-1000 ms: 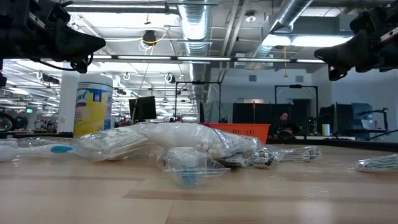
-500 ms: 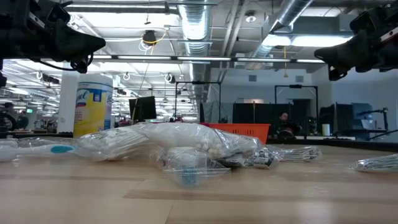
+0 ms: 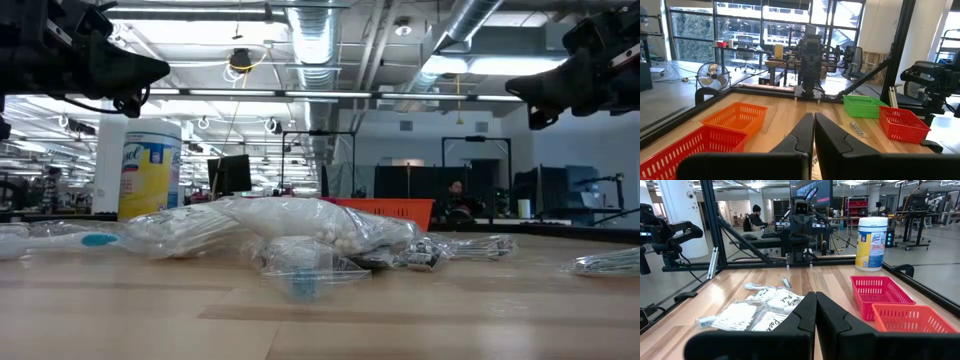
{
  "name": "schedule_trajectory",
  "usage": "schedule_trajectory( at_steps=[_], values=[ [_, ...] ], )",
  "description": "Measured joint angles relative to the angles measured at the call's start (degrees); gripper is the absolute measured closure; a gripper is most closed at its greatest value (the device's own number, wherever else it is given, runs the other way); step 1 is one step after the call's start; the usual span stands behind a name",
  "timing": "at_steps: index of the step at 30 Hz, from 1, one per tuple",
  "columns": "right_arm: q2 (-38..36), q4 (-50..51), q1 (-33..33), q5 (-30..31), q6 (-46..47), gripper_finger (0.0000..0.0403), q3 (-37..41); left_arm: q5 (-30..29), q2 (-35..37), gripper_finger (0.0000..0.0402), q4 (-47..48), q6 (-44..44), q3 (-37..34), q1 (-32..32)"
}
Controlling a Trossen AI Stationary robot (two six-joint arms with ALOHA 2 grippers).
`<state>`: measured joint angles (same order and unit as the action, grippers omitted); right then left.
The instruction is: Pick & Place Travel size toiletries
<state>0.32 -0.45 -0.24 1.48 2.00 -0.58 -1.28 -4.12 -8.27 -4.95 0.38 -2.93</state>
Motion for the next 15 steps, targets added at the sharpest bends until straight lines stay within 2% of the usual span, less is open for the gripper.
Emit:
schedule_trajectory(
  at_steps=[15],
  values=[
    [0.0, 0.0, 0.0, 0.0, 0.0, 0.0403, 0.0, 0.0, 0.0, 0.0394, -0.4, 0.0, 0.0, 0.0]
  ],
)
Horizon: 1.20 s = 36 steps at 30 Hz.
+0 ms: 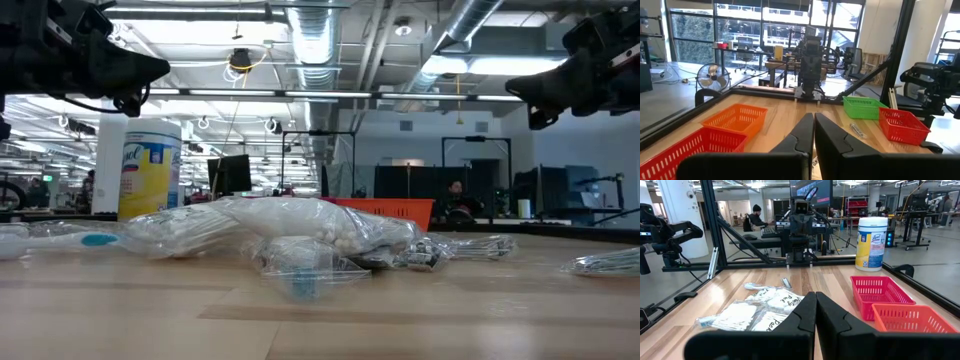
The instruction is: Pick & Place Travel size toiletries
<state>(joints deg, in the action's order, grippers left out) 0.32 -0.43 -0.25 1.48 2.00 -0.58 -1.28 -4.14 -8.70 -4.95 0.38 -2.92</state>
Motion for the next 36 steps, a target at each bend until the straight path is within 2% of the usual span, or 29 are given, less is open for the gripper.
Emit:
schedule_trajectory(
  at_steps=[36],
  values=[
    [0.0, 0.0, 0.0, 0.0, 0.0, 0.0403, 0.0, 0.0, 0.0, 0.0394, -0.8, 0.0, 0.0, 0.0]
  ],
)
